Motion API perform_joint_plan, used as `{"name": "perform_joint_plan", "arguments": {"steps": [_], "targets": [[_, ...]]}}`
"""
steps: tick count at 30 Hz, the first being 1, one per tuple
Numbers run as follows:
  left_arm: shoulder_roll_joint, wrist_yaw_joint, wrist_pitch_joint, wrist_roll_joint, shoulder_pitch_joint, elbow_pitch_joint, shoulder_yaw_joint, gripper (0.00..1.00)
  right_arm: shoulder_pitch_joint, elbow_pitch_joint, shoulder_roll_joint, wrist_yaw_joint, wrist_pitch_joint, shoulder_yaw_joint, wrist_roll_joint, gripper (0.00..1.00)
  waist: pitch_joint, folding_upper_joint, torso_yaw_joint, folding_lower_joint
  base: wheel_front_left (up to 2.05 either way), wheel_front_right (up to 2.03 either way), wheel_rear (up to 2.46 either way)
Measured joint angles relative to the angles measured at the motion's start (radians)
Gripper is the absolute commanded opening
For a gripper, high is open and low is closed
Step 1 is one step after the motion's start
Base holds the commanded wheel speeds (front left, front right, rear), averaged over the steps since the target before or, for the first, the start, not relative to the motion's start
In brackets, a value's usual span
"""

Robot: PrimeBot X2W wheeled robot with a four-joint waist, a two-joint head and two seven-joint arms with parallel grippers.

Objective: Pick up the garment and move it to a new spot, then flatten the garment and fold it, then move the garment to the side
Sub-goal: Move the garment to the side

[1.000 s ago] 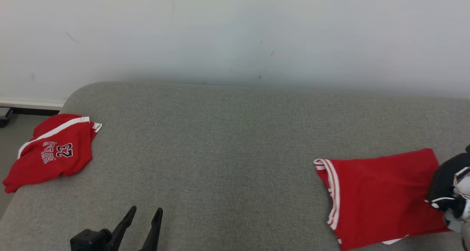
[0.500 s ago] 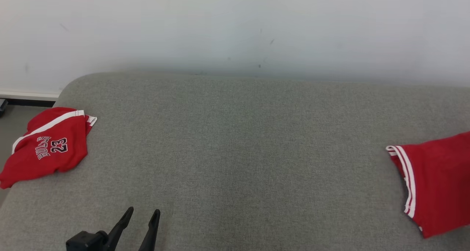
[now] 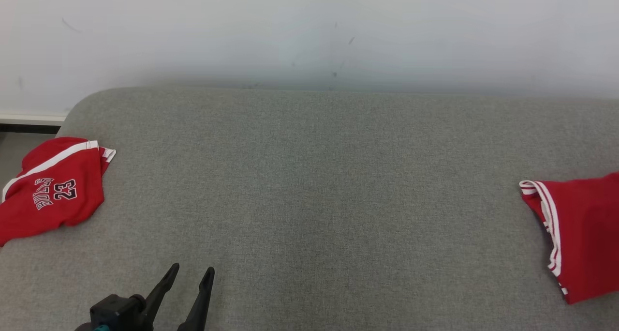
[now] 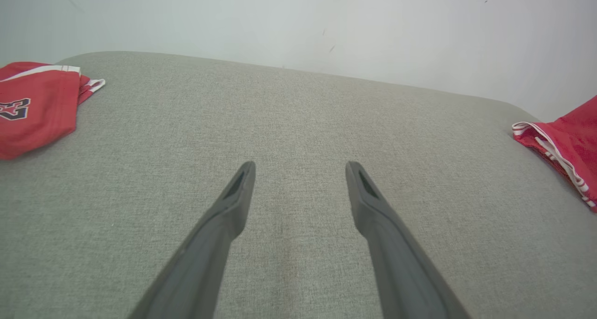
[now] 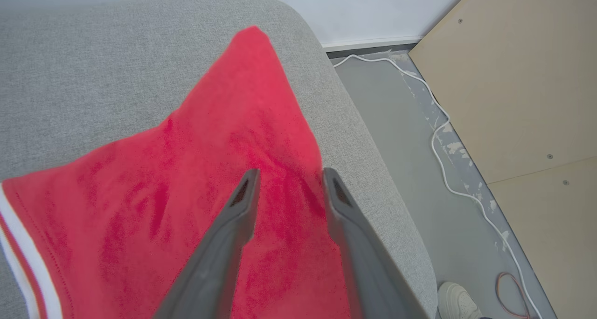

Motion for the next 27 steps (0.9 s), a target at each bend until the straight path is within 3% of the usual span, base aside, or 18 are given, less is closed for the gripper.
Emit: {"name": "perform_joint_plan", "arguments": {"steps": [11,17,19,24,25,26,27], "targets": [[-0.009,-0.001,0.000,0.000,-0.012,0.021,-0.004,1.00,-0.043,0.013,0.023,0.002,-0.050,0.027,-0.015,1.00,-0.030,0.0000,-0.002,0.0000,0.00,0.00,0.00],[-0.012,0.004,-0.009,0.000,-0.021,0.029,0.003,1.00,-0.033,-0.059,0.091,0.021,-0.202,0.013,0.023,1.00,-0.067,0.0000,-0.010,0.0000,0.00,0.00,0.00],[-0.012,0.008,-0.012,-0.001,-0.021,0.030,0.007,1.00,-0.015,-0.090,0.118,0.035,-0.258,0.010,0.034,1.00,-0.076,0.0000,-0.016,0.0000,0.00,0.00,0.00],[-0.014,0.020,-0.031,-0.001,-0.021,0.032,0.020,1.00,0.093,-0.163,0.196,0.104,-0.386,0.031,0.053,1.00,-0.101,0.0000,-0.036,0.0000,0.00,0.00,0.00],[-0.014,0.020,-0.031,-0.001,-0.021,0.032,0.020,1.00,0.093,-0.163,0.196,0.104,-0.386,0.031,0.053,1.00,-0.101,0.0000,-0.036,0.0000,0.00,0.00,0.00],[-0.013,0.026,-0.038,0.000,-0.021,0.033,0.026,1.00,0.141,-0.211,0.230,0.126,-0.447,0.041,0.061,1.00,-0.112,0.0000,-0.045,0.0000,0.00,0.00,0.00],[-0.013,0.026,-0.038,0.000,-0.021,0.033,0.026,1.00,0.141,-0.211,0.230,0.126,-0.447,0.041,0.061,1.00,-0.112,0.0000,-0.045,0.0000,0.00,0.00,0.00]]}}
